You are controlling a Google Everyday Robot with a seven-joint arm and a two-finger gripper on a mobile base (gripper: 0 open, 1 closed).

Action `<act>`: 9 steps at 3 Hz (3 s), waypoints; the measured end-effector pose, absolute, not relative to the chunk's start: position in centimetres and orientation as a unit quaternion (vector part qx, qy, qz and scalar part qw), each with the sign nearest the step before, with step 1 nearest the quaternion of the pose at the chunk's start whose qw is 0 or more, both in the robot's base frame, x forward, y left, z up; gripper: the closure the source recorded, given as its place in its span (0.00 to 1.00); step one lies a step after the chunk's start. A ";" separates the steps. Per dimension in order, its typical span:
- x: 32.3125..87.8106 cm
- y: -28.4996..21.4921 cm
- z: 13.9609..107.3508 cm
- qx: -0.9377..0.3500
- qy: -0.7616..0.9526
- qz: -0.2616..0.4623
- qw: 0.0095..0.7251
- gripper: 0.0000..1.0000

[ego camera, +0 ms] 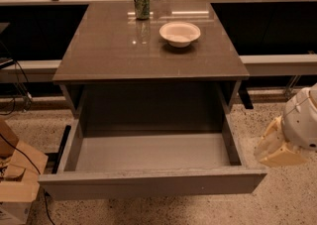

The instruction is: Close top drawer

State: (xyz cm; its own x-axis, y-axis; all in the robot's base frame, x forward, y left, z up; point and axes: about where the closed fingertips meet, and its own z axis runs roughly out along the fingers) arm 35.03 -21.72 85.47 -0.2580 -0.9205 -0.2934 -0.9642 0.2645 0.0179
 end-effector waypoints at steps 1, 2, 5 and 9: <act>35.1 -21.6 85.0 -0.594 0.791 0.094 0.110 1.00; 35.0 -20.4 81.8 -0.574 0.804 0.113 0.102 1.00; 35.3 -20.0 68.7 -0.500 0.838 0.190 0.112 1.00; 41.7 -20.6 64.3 -0.505 0.825 0.206 0.145 1.00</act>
Offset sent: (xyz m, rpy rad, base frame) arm -0.0053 0.0295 -0.0989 0.0494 0.1292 -0.1177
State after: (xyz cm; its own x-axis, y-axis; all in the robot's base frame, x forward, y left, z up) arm 41.74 -20.56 64.26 -0.4473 -0.7744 -0.4474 -0.8938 0.4049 0.1928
